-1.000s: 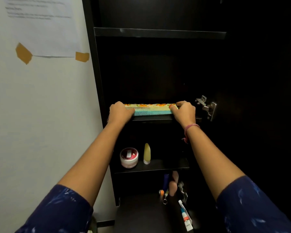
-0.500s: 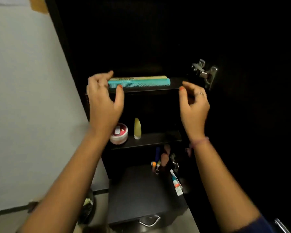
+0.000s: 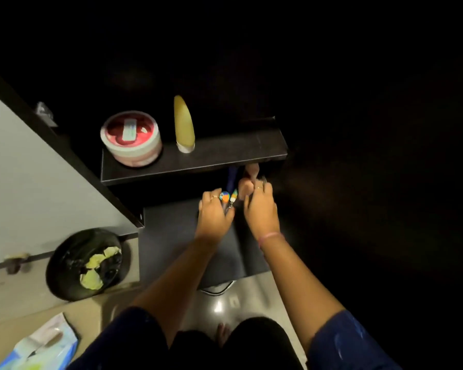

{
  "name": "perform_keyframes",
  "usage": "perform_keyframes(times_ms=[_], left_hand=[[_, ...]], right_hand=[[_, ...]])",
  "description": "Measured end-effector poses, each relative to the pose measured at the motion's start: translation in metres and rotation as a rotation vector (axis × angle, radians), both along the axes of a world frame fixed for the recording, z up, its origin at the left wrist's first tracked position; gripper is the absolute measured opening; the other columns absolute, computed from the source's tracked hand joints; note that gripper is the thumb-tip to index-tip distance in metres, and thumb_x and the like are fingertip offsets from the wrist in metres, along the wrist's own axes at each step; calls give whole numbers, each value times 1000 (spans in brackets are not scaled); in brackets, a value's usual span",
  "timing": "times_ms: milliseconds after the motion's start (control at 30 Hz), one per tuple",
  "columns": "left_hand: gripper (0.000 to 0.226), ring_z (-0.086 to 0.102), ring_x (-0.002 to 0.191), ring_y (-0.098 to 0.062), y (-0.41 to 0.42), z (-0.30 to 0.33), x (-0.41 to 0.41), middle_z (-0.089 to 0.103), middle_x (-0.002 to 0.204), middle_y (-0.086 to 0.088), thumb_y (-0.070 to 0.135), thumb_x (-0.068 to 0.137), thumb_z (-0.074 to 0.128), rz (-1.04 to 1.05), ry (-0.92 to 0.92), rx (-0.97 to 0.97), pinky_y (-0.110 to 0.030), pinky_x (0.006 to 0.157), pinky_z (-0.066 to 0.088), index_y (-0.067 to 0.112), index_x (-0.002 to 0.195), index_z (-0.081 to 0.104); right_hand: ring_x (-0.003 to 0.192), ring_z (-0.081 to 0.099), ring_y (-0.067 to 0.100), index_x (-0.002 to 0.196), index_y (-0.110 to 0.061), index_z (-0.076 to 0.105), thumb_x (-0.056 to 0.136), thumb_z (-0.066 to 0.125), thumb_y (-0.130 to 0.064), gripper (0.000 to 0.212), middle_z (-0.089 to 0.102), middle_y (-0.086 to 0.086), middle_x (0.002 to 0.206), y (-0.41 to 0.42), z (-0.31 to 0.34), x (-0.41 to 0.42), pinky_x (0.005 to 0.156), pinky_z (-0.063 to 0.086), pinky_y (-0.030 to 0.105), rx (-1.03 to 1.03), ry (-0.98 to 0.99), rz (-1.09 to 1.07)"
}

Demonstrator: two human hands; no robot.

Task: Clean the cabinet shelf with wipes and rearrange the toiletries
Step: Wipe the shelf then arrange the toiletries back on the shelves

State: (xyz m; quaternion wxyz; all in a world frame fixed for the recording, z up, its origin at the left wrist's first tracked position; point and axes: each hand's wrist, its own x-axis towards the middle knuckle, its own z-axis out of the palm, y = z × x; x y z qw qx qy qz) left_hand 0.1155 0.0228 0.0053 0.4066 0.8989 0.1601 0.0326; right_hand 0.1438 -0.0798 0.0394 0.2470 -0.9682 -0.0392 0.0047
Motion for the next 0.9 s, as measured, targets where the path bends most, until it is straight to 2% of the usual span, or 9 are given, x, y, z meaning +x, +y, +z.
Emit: perform_keyframes(times_ms=[100, 300, 500, 667, 767, 900], left_hand=[[56, 47, 117, -34, -7, -18, 19, 48, 129, -19, 16, 79, 68, 61, 57, -41, -38, 106, 33, 0, 129, 48], [45, 56, 105, -39, -3, -51, 34, 53, 116, -25, 12, 76, 68, 133, 89, -95, -46, 96, 44, -5, 117, 56], [45, 56, 104, -40, -2, -57, 37, 53, 116, -25, 14, 77, 69, 136, 65, -115, -46, 95, 45, -5, 117, 57], [42, 57, 98, -40, -1, -55, 26, 56, 109, -25, 22, 78, 63, 111, 53, -98, -45, 92, 47, -4, 110, 61], [38, 57, 98, -39, 1, -52, 20, 56, 109, -25, 16, 78, 69, 117, 71, -115, -44, 91, 47, -6, 109, 61], [42, 56, 103, -38, 1, -51, 24, 56, 112, -26, 12, 80, 68, 72, 67, -91, -40, 94, 43, -5, 117, 57]], right_hand=[[104, 58, 38, 133, -7, 38, 94, 42, -6, 39, 41, 16, 126, 4, -15, 20, 82, 48, 42, -130, 51, 17], [106, 61, 36, 127, -3, 43, 96, 37, -4, 31, 42, 17, 129, 7, -30, 41, 80, 50, 40, -286, 137, 19], [100, 63, 35, 113, -1, 49, 99, 41, -26, 30, 58, 17, 113, 9, -41, 44, 74, 49, 36, -163, 132, 3], [94, 61, 39, 100, -4, 53, 98, 43, -26, 24, 63, 17, 100, -1, -27, 18, 74, 47, 39, -34, 114, 19], [92, 63, 37, 102, -12, 53, 97, 44, -35, 25, 65, 13, 98, -11, -17, -10, 73, 49, 38, 25, 107, -40], [93, 63, 35, 106, -19, 53, 93, 50, -40, 25, 66, 9, 101, -23, -10, -48, 73, 49, 38, 67, 126, -125]])
